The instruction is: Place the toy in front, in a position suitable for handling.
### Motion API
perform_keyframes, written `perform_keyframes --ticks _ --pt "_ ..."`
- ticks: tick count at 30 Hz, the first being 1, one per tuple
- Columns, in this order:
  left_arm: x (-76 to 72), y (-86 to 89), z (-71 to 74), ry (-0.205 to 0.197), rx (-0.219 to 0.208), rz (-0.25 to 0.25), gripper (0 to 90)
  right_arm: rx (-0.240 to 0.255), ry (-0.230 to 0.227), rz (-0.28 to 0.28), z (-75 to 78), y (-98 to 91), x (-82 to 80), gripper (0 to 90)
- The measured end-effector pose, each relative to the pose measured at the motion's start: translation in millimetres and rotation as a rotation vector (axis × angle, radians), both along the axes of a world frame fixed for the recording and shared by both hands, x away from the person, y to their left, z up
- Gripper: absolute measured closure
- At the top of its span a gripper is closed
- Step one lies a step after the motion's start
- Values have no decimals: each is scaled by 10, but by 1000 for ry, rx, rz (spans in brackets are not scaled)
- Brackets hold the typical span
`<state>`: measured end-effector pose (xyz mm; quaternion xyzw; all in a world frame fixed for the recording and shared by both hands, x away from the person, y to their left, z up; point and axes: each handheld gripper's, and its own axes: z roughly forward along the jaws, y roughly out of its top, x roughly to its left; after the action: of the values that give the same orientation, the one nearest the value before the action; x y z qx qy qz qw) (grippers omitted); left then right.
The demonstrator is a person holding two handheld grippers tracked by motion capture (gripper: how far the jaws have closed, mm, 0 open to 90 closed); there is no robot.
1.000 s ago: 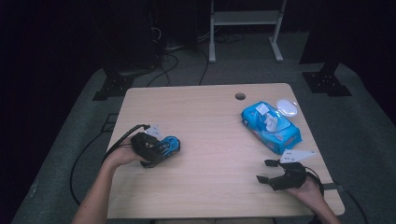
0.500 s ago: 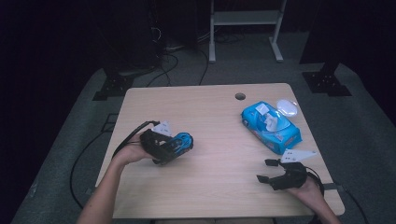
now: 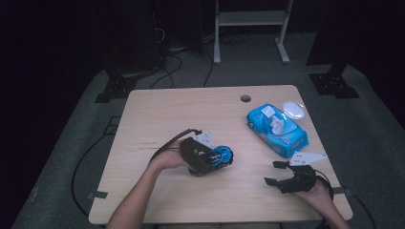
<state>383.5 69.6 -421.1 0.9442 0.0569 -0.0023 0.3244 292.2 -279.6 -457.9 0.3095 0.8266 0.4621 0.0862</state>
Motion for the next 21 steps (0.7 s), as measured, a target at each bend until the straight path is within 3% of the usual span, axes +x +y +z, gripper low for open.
perform_keyframes --ticks 5,10,18,21 --pt "43 -185 -162 24 34 -11 278 -7 -7 1 4 -2 -5 222" --pt "76 -263 -280 32 59 -8 278 -4 -14 -5 8 -20 -11 222" --pt "48 -254 -363 17 59 0 275 -11 -30 -18 33 -40 -12 221" --pt "42 -215 -379 28 17 17 260 -11 -44 -24 83 -40 -10 221"
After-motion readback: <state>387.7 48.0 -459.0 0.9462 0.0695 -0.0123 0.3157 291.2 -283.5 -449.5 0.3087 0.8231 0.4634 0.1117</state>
